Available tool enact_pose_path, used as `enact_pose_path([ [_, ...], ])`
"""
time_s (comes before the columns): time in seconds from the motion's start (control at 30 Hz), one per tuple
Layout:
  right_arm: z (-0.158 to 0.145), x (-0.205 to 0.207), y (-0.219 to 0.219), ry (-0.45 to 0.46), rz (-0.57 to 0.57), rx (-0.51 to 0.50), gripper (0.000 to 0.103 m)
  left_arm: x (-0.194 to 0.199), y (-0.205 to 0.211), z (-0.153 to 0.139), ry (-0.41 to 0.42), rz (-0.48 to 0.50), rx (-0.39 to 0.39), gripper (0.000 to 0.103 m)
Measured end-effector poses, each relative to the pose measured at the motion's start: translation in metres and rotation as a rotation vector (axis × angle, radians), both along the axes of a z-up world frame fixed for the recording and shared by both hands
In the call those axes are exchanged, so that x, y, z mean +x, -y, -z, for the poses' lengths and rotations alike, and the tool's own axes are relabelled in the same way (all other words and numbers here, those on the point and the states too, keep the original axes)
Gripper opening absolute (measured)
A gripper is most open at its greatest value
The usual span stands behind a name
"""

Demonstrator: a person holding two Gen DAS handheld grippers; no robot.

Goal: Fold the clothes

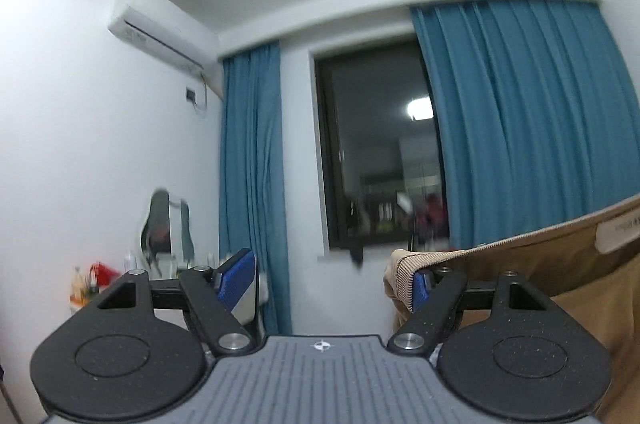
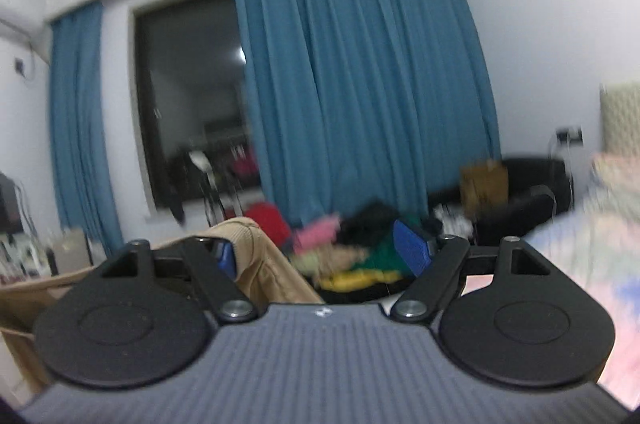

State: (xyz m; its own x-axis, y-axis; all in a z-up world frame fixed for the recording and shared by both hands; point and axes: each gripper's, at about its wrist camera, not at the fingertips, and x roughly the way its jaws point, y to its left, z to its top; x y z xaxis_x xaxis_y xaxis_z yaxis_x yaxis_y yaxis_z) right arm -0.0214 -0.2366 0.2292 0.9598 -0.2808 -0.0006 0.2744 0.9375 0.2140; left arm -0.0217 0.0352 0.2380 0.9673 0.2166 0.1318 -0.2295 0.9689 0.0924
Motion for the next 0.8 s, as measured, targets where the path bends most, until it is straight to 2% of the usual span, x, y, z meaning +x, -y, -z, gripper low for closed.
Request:
enact_pose_path([
  [0.2, -0.105, -0.061, 0.006, 0.108, -0.055, 0.0, 0.079, -0.053, 0.002, -0.119, 0.143, 0.026, 0.034, 0.078],
  [0.27, -0.133, -0.075, 0.008, 0.132, -0.073, -0.006, 0.08, -0.067, 0.002, -0.148, 0.173, 0.04, 0.034, 0.079],
  [0.37, -0.164, -0.086, 0.01, 0.136, -0.095, -0.024, 0.08, -0.074, 0.001, -0.184, 0.17, 0.071, 0.027, 0.079],
  [0.5, -0.184, -0.077, 0.009, 0.131, -0.114, -0.043, 0.081, -0.065, -0.001, -0.208, 0.152, 0.082, 0.036, 0.08],
  [0.63, -0.183, -0.051, 0.0, 0.121, -0.106, -0.083, 0.081, -0.024, -0.008, -0.212, 0.097, 0.089, 0.033, 0.082],
  [0.73, -0.164, -0.008, -0.007, 0.073, -0.102, -0.097, 0.081, 0.034, -0.02, -0.192, 0.025, 0.099, 0.002, 0.083],
  [0.8, -0.148, 0.027, -0.01, 0.032, -0.097, -0.099, 0.081, 0.076, -0.025, -0.168, -0.024, 0.097, -0.021, 0.085],
])
